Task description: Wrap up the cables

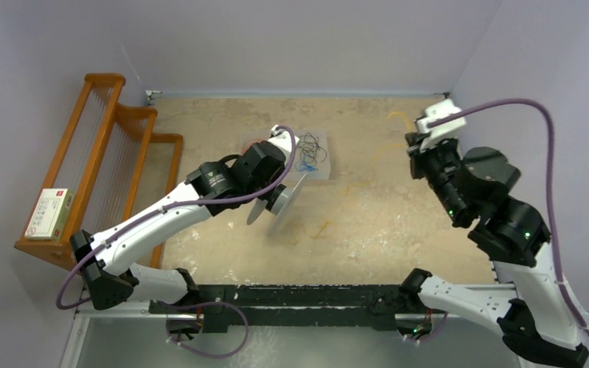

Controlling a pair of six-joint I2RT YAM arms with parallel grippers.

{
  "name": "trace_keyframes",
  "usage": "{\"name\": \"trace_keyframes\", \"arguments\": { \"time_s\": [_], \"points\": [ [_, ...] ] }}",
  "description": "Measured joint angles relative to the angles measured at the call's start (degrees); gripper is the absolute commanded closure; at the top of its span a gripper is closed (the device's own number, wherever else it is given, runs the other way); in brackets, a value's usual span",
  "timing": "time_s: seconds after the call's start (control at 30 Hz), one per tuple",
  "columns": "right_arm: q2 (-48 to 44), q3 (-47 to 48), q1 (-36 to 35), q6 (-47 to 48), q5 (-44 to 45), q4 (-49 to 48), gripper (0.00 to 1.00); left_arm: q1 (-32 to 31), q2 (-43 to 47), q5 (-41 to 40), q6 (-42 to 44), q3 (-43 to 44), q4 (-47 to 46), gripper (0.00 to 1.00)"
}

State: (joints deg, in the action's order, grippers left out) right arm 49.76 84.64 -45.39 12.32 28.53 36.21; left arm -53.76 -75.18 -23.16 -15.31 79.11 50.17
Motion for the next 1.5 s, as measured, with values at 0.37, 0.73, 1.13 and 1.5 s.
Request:
{"name": "trace_keyframes", "arguments": {
  "time_s": [0.37, 0.73, 1.13, 1.5],
  "points": [
    [4.33, 14.99, 0.02, 4.87, 16.70, -2.32, 1.00, 0.00, 1.07, -1.25, 1.57, 2.19, -0.39, 1.00],
    [1.97, -13.81, 0.00, -3.96, -4.87, -5.84, 1.00, 0.00, 4.72, 4.79, 3.74, -6.49, -5.20, 1.00],
    [0.44, -27.54, 0.00, -4.83, -23.82, -11.72, 1.00, 0.00, 5.49, 12.11, 10.82, -17.11, -15.80, 1.00],
    [6.67, -26.23, 0.00, 10.49, -29.62, -10.71, 1.00, 0.00, 4.11, 14.93, 15.04, -17.94, -21.14, 1.00]
  ]
}}
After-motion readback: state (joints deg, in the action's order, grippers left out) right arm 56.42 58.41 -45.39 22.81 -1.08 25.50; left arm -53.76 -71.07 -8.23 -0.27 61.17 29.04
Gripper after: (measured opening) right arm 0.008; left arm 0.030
